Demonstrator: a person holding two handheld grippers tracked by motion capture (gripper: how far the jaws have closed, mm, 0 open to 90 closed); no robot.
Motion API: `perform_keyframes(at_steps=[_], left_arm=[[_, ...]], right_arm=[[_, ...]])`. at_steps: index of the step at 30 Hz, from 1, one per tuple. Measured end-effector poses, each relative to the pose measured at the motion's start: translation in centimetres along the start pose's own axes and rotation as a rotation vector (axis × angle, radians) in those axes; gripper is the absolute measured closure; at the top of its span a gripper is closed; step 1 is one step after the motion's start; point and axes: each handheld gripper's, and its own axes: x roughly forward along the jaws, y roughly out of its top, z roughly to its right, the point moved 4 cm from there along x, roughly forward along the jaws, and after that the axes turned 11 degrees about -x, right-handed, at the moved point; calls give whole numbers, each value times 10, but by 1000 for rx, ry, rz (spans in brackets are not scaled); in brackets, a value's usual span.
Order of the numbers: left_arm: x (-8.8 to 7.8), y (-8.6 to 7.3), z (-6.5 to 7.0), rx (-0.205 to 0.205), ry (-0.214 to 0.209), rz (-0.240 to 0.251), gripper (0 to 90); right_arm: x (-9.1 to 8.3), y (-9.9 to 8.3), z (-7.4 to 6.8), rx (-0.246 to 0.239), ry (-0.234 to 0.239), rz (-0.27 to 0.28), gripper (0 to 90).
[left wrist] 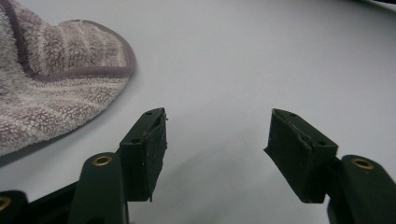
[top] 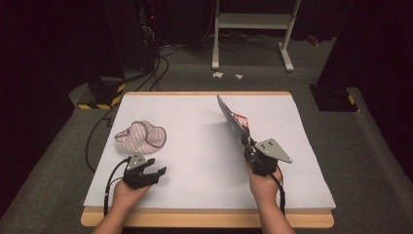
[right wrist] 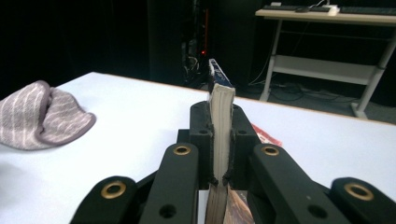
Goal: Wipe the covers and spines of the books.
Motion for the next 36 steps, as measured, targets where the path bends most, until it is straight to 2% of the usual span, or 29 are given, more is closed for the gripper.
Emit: perform_keyframes(at_steps=[12, 27, 36], left_arm=[[0, -1, 1, 7, 0, -5, 376], [1, -1, 2, 15, -2, -7, 375], [2, -1, 4, 21, -3, -11, 375]], right_arm=[[12, -16, -24, -27, 54, -45, 846], [23, -36, -46, -35, 99, -87, 844], [28, -51, -64, -67, 137, -115, 835]])
